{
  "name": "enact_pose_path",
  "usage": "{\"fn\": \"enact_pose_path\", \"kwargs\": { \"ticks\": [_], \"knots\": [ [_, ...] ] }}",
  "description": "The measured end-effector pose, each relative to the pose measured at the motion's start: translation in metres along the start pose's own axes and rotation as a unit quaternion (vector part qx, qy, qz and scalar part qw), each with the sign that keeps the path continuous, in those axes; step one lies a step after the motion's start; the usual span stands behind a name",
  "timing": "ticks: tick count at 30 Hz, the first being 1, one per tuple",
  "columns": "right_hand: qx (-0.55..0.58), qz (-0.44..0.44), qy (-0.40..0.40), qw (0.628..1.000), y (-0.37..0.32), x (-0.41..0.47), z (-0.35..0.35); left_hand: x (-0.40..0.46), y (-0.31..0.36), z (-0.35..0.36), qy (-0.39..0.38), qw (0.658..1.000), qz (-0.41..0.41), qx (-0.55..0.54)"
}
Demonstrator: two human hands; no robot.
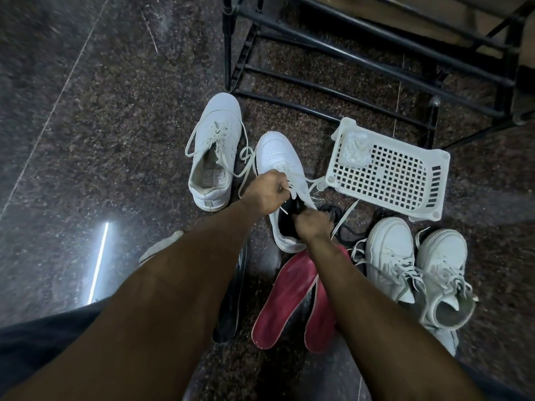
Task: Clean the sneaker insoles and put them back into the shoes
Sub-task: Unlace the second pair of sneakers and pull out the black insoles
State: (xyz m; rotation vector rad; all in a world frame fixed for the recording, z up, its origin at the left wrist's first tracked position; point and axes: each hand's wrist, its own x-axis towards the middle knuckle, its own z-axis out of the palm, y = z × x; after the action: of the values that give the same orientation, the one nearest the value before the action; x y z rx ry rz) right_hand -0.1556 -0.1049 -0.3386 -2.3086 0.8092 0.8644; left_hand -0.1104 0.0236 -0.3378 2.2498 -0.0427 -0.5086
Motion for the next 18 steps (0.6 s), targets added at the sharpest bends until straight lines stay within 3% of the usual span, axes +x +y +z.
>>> {"fn": "enact_pose_path", "kwargs": {
  "ticks": [2, 4, 6, 8, 13, 18],
  "knots": [
    [0.146, 0.007, 0.023, 0.989, 0.003, -0.006, -0.004, -0.002, -0.001, 0.000, 0.003, 1.000, 0.001, -0.005],
    [0.302, 0.037, 0.019, 0.952, 0.002, -0.015, -0.011, -0.002, -0.001, 0.001, 0.003, 1.000, -0.004, -0.015],
    [0.386, 0.061, 0.020, 0.920, -0.001, -0.020, -0.018, -0.002, 0.001, 0.001, -0.009, 1.000, -0.008, -0.013],
    [0.384, 0.065, 0.025, 0.921, -0.008, -0.024, -0.025, -0.001, 0.002, 0.001, -0.016, 1.000, -0.015, -0.007],
    [0.252, -0.004, 0.053, 0.966, -0.003, -0.039, -0.039, 0.002, 0.005, 0.002, -0.018, 0.999, -0.037, 0.013],
    [0.323, -0.039, 0.005, 0.946, 0.016, -0.068, -0.057, 0.002, 0.014, -0.002, -0.025, 0.998, -0.044, 0.031]
  ]
}}
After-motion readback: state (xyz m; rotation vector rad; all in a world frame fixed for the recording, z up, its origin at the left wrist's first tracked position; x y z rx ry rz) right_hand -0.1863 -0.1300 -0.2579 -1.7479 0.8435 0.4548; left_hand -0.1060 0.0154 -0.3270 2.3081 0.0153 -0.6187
